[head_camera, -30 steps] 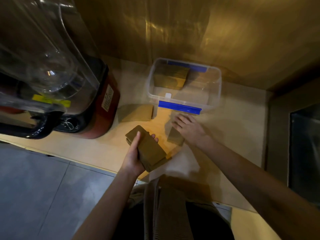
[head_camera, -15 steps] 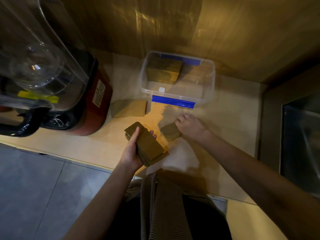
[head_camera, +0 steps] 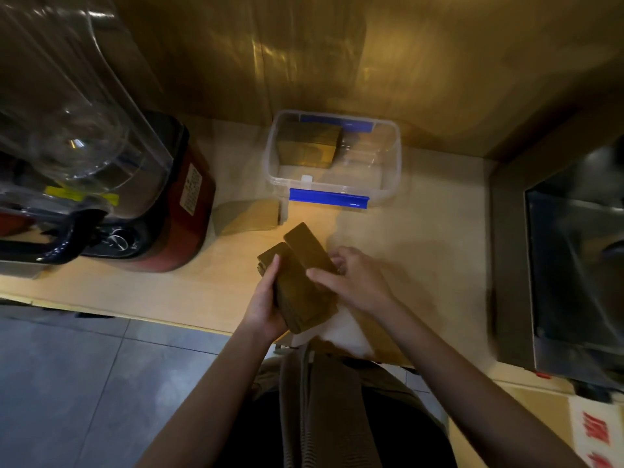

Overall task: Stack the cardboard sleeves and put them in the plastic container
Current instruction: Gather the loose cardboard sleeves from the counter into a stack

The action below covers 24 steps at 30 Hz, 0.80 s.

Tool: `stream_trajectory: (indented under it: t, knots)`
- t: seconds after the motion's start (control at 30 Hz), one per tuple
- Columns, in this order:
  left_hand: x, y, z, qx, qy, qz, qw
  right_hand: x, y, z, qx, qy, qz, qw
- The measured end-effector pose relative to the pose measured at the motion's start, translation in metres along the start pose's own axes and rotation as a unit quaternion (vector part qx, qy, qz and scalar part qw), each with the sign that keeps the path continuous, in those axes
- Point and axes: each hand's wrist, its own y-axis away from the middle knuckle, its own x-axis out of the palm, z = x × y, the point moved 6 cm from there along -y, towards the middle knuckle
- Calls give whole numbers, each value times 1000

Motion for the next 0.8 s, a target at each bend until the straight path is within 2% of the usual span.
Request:
stream_trajectory:
  t: [0.17, 0.27, 0.37, 0.43, 0.53, 0.6, 0.63, 0.73, 0.8]
  knots:
    - [-1, 6, 12, -33, -13, -43, 998, 26, 22, -2, -22, 81, -18, 996]
    - [-2, 8, 16, -30, -36, -51, 998, 29, 30, -4, -27, 111, -43, 993]
    - [2, 10, 17, -16, -61, -46, 997, 33, 36, -6, -38, 119, -28, 992]
    - [7, 12, 17, -11, -68, -32, 997, 38, 39, -12, -30, 65, 5, 997]
    - [11, 13, 17, 2, -85, -22, 996, 35, 43, -24, 30, -156, -25, 987]
    - [15, 13, 14, 13, -87, -31, 996, 34, 47, -36, 105, -258, -55, 959]
    - [16, 12, 13, 19, -86, -35, 995, 37, 49, -43, 150, -319, -43, 935]
    - [24, 11, 11, 22, -96, -38, 994, 61, 56, -53, 251, -544, 73, 798]
    - [30, 10, 13, 17, -121, -27, 992, 67, 59, -53, 266, -613, 126, 733]
